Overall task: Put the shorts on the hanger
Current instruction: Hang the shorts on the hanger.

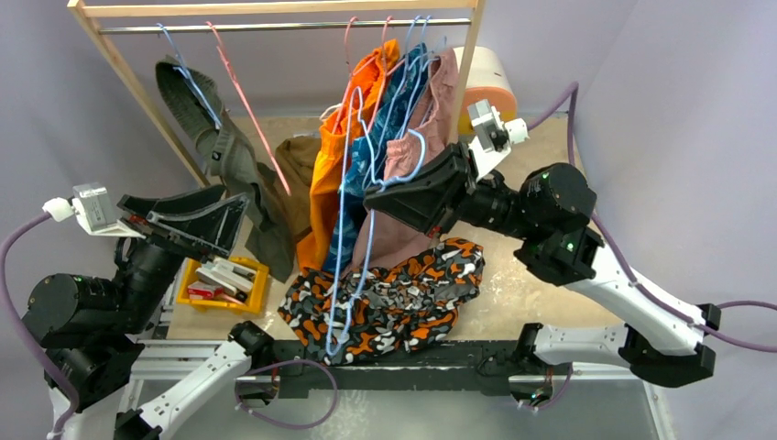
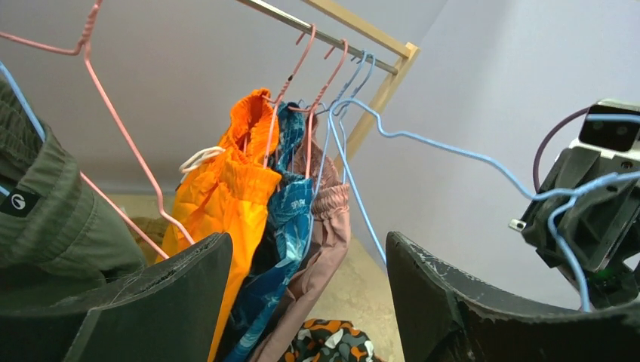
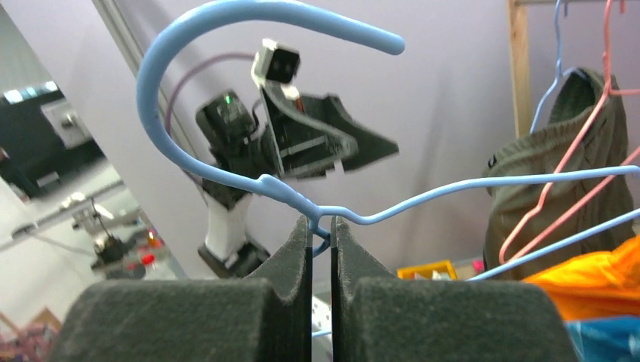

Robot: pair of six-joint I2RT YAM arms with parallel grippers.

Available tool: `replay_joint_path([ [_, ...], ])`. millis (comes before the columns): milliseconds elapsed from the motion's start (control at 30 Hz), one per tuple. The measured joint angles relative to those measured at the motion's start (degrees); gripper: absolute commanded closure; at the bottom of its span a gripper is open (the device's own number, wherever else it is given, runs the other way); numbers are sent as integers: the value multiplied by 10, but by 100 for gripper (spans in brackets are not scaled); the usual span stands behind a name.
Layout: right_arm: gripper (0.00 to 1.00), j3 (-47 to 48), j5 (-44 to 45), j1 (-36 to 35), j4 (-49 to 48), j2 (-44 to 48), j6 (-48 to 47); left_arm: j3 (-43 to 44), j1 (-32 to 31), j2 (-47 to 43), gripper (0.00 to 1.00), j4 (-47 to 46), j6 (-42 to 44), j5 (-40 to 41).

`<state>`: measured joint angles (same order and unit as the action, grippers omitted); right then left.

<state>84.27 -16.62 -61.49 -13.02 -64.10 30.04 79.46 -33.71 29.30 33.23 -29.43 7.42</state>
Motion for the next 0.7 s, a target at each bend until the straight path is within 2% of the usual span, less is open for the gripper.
replay_joint_path([
  [200,100,-31,-55,0,107,67,-83,30,0,13,27,-9,9,-14],
  [333,100,-49,-87,0,185,128,-132,47,0,31,27,-35,21,-63],
  [500,100,-66,-132,0,255,171,-187,35,0,74,30,-101,18,-181],
  [700,100,-124,-177,0,311,167,-223,-55,0,120,28,-238,-19,-350],
])
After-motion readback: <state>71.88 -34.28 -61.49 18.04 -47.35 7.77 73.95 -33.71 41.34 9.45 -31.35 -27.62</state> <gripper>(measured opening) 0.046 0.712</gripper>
